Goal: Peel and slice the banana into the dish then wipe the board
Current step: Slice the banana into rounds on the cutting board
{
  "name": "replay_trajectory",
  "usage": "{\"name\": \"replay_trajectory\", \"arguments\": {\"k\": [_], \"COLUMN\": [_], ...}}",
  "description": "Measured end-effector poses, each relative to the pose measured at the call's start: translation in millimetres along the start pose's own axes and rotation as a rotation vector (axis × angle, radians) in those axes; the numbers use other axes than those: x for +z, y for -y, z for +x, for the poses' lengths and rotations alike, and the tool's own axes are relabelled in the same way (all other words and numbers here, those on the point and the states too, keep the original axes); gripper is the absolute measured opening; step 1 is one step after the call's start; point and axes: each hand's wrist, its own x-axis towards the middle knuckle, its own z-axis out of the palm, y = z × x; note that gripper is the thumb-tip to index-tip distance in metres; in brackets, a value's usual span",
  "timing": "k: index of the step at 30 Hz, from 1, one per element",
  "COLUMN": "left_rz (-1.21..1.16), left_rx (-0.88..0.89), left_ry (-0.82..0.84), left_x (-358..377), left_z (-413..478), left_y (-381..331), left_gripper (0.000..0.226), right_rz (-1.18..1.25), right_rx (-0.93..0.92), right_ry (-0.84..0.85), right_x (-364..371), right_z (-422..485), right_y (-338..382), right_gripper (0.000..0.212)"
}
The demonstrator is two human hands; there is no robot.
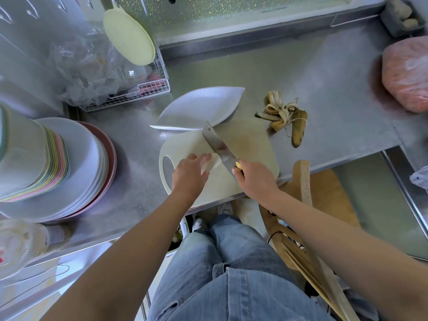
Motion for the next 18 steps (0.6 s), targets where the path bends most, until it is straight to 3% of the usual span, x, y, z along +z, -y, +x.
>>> {"name": "replay_trajectory", "arguments": {"k": [5, 12, 18], "left_rz": [-0.001, -0.015, -0.024], "left_rx": [-0.008, 0.013, 0.014], "left_ry": [0.002, -0.015, 0.002], "left_x": [0, 0, -1], "left_z": [0, -1, -1], "left_y": [0, 0, 1], "left_gripper": [0.043, 0.04, 0.041], "right_rz": [-0.013, -0.002, 0.006], "right_rx": [0.034, -0.041, -0.039], "right_ry": [0.032, -0.097, -0.058], "right_x": [9, -7, -11], "right_z": [2, -1, -3], "right_y": [1, 1, 2], "right_gripper": [0.027, 0.025, 0.024]}}
